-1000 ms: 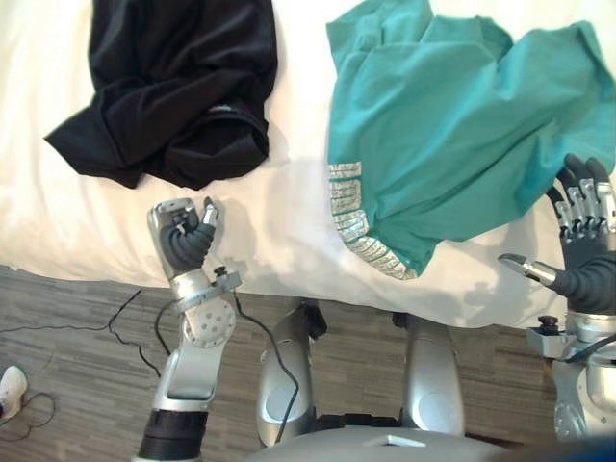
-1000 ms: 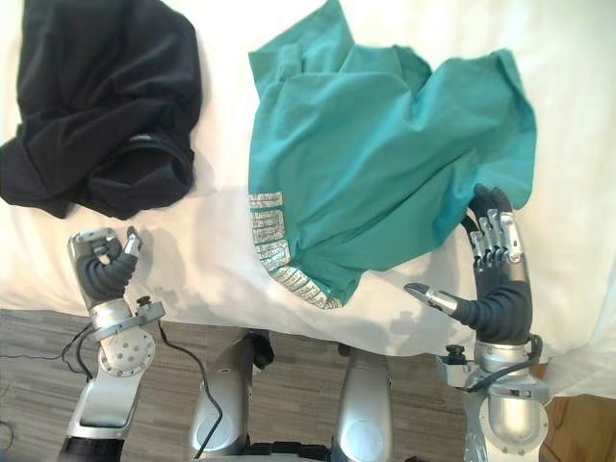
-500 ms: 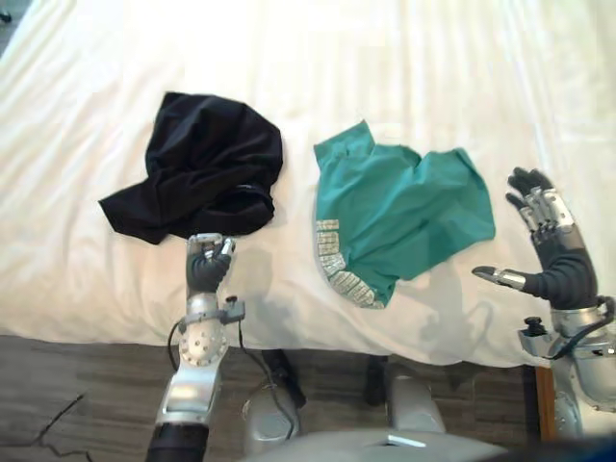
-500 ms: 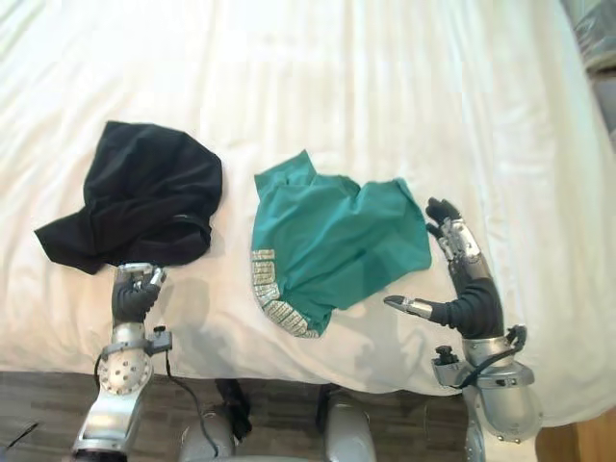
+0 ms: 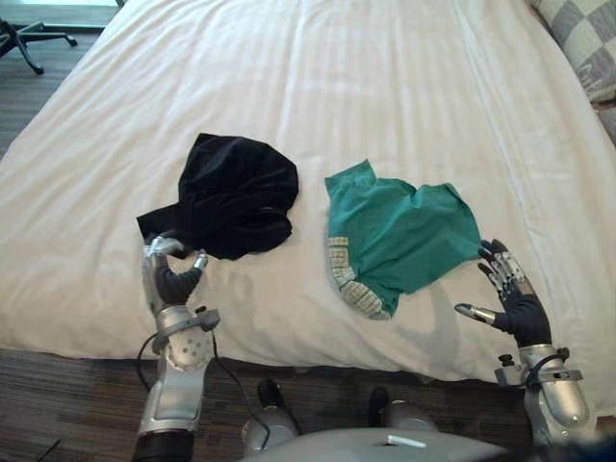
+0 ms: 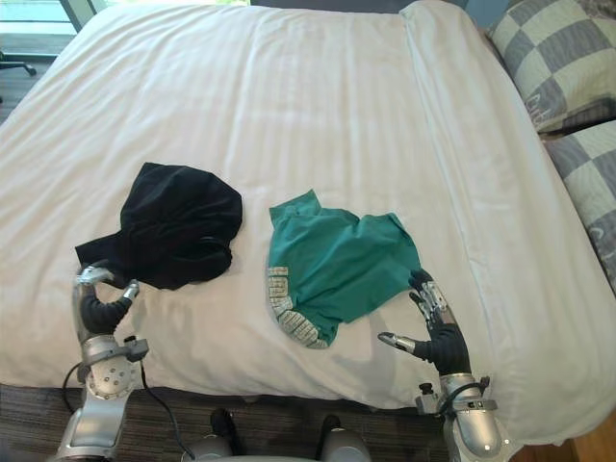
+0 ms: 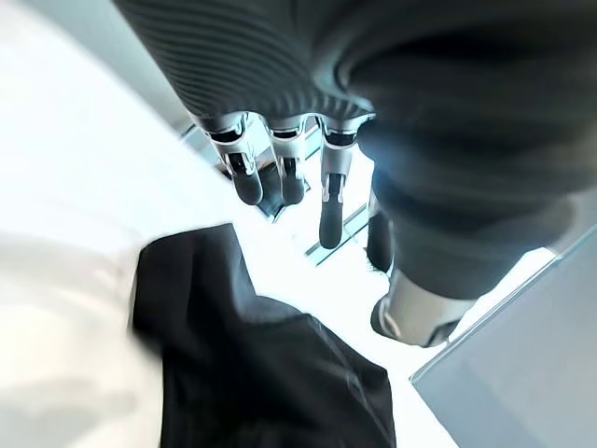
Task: Tidy the bed and pick cloth on bed and put in laundry
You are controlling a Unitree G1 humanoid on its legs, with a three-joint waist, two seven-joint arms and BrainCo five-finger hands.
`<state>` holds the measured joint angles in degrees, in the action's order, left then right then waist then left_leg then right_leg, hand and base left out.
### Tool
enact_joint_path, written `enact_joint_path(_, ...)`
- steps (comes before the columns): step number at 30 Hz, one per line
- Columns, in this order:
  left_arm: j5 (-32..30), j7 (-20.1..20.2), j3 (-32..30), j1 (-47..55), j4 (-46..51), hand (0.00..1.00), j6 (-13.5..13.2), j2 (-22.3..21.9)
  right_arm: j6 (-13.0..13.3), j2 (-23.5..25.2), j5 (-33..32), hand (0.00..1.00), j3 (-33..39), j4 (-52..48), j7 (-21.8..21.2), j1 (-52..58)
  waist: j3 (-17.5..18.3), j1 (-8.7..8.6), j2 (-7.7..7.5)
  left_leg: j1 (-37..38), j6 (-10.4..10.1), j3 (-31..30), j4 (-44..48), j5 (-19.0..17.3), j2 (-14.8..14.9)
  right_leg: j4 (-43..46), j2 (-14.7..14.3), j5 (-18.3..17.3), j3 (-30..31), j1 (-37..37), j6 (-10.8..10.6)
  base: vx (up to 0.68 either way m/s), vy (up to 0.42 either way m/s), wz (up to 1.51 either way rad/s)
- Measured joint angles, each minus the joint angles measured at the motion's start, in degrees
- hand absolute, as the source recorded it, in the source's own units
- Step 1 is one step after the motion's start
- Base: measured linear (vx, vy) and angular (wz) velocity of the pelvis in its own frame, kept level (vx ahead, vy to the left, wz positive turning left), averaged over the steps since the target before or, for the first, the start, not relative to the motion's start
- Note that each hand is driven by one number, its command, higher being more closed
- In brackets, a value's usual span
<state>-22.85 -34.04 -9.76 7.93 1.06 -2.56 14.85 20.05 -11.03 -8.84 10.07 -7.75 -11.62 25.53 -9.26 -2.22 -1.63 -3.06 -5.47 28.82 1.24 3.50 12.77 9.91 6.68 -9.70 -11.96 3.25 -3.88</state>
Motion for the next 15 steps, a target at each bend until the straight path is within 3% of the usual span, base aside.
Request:
enact_joint_path(5, -9.0, -4.7, -3.2, 3.6, 6.9, 0.00, 2.3, 0.1, 0.0, 1.6, -1.6, 0.00, 0.3, 0.1, -0.2, 4.7, -0.2, -0.15, 0.28, 0.0, 0.4, -0.2, -0.2, 0.1, -0.2, -0.1, 0.0, 0.2, 0.6, 0.3, 0.1, -0.06, 0.013, -0.01)
enact_joint_path(11, -12.6, -9.9, -6.8, 4.9, 9.1, 0.00, 3.1, 0.5, 0.9, 1.6, -4.4, 0.00, 0.7, 0.9, -1.2, 5.8, -0.5, -0.20, 0.60, -2.9, 0.3, -0.5, 0.0, 0.9, 0.3, -0.3, -0.7, 0.7, 0.9, 3.2, 0.4, -0.01, -0.002, -0.01)
enact_joint_path(15, -11.9, -13.0, -8.3, 1.2, 9.0, 0.00, 5.2, 2.8, 2.0, 1.6, -5.3, 0.00, 0.7, 1.7, 1.7, 2.9, -4.6, -0.09, 0.93, -8.4, 1.1, -1.3, -0.2, 2.8, 0.3, 0.3, -0.9, 2.1, 0.6, 8.3, 0.6, -0.01, 0.001, 0.04)
